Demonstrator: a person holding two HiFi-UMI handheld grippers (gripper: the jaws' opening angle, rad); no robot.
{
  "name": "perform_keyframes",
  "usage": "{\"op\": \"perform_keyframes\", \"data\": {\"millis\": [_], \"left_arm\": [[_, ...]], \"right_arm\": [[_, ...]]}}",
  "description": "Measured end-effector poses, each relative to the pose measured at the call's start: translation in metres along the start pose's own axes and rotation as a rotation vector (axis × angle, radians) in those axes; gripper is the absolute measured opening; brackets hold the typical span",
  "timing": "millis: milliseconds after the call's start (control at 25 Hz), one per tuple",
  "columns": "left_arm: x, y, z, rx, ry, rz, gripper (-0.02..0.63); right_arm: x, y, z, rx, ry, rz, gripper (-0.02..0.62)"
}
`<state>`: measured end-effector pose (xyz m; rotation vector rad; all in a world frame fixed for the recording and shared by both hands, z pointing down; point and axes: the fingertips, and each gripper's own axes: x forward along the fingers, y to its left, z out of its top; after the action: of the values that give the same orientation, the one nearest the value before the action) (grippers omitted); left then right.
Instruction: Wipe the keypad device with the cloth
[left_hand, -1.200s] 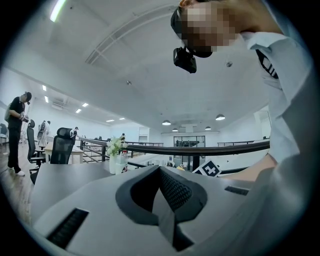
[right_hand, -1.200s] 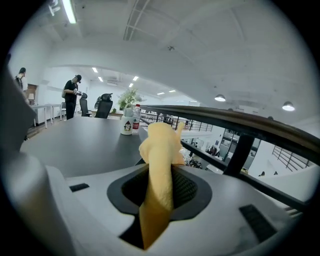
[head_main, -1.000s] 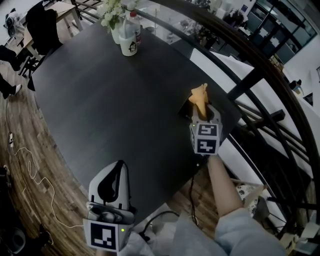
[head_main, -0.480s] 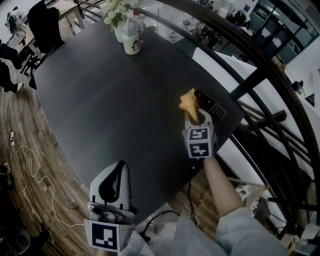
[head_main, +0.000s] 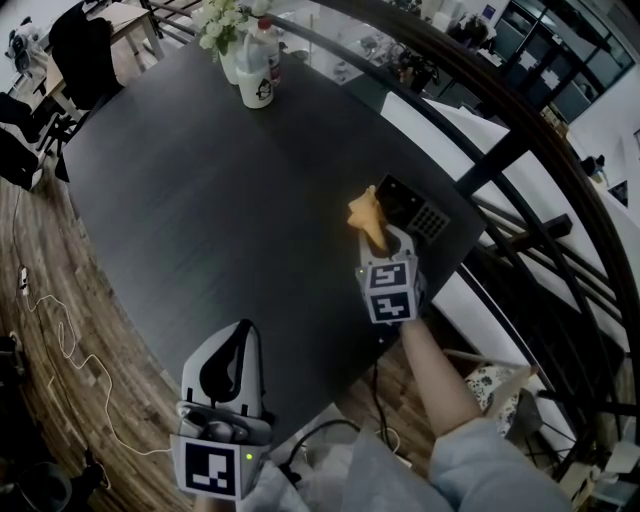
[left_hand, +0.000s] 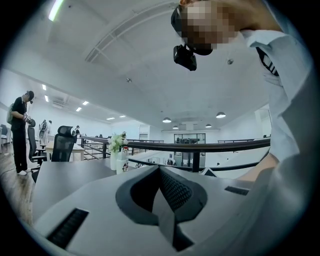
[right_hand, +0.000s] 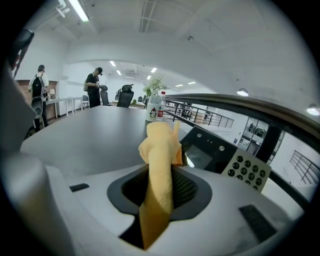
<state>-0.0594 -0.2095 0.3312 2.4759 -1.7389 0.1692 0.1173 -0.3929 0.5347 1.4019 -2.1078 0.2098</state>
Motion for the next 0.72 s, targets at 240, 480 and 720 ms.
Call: {"op": "perform_keyframes", "data": {"millis": [240, 480, 720], "left_arm": [[0.008, -0.008, -0.002, 0.002, 0.004, -0.027, 0.008], [0.017, -0.022, 0.0, 0.006, -0.002, -0.069, 0.006], [0.024, -0.039, 0.001, 0.007, -0.003, -0.117, 0.008]], "right_arm": [[-0.008, -0.01, -0.004, 0.032, -0.003, -0.019, 0.103], [-0.023, -0.025, -0.013, 0.063, -0.004, -0.047, 0.103], [-0.042, -0.043, -0.025, 0.085, 0.002, -0.082, 0.103]]}}
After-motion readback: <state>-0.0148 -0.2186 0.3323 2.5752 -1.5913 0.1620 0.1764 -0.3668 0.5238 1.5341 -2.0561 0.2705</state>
